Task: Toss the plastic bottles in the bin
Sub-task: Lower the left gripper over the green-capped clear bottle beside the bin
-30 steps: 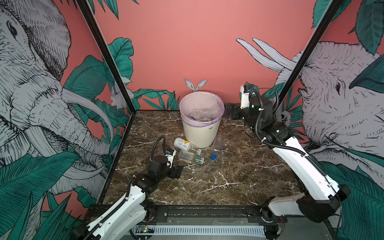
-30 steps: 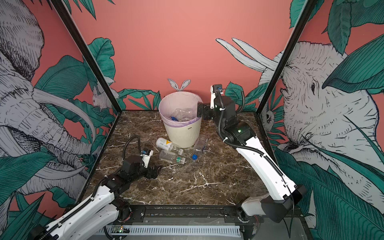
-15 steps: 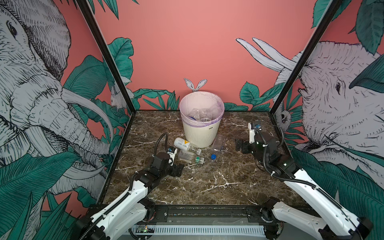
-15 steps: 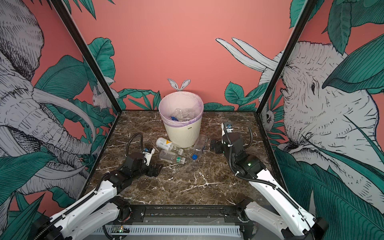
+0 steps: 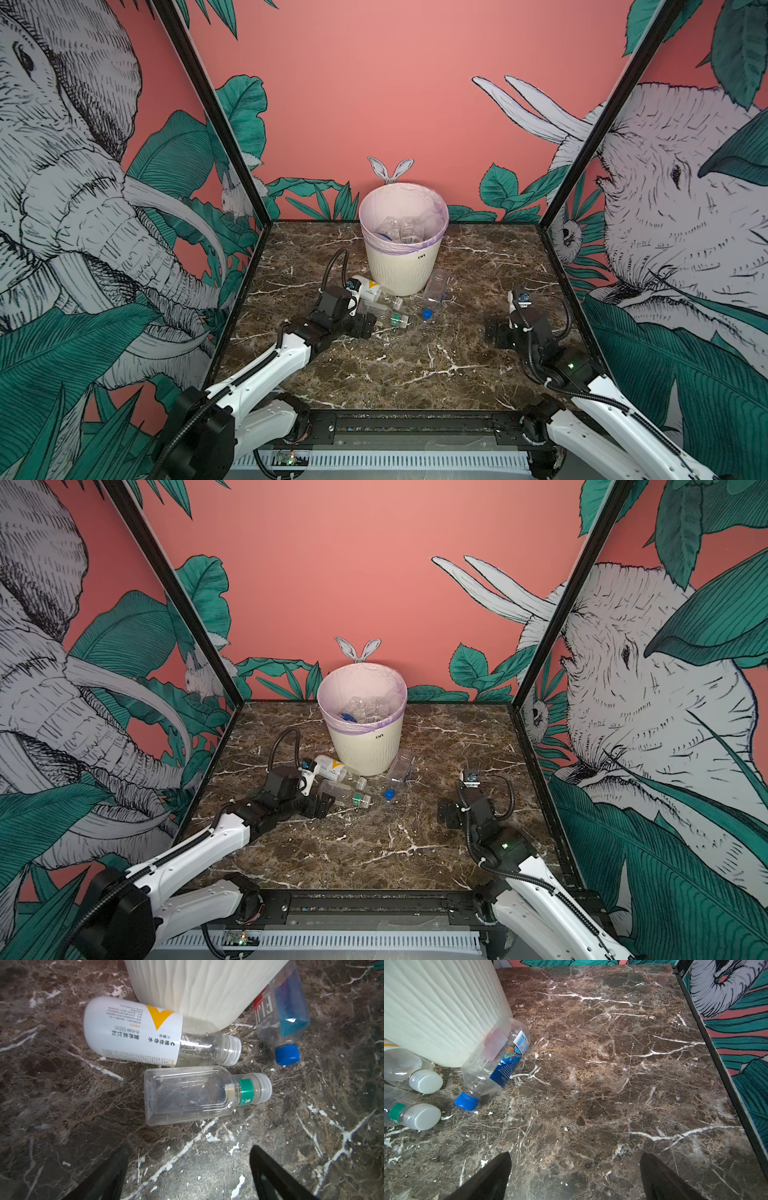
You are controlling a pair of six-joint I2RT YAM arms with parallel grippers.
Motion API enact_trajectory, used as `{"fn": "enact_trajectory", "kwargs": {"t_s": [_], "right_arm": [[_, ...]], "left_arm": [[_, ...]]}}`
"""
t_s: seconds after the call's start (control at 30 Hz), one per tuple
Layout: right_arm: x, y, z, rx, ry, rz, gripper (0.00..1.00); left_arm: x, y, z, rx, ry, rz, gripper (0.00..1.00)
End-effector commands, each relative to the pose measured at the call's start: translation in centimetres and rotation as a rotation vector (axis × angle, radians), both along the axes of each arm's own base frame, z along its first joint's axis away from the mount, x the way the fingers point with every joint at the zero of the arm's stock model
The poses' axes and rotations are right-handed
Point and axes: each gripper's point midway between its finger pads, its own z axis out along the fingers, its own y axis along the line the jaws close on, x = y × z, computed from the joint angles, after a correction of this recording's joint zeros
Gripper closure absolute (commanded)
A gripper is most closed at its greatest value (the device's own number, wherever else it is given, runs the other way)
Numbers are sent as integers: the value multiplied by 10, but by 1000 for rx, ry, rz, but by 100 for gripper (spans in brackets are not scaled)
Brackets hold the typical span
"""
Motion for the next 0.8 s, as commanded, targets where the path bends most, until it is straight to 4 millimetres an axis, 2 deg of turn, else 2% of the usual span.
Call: {"fn": "enact_trajectory", "kwargs": {"t_s": [0.0,0.23,0.53,0.77], "right_arm": [[-4,-6,-6,45,-23,-39,1],[-12,-16,-22,20,-12,-63,1],[-12,-16,-23,32,-25,-61,1],[-12,-18,-22,37,-34,-68,1]], "left_arm": [[12,-14,12,-46,-45,-27,8],[26,-17,8,-21,-68,-25,7],[40,-16,-3,-7,-67,-18,7],[38,-22,-7,-42,-37,-32,7]]}}
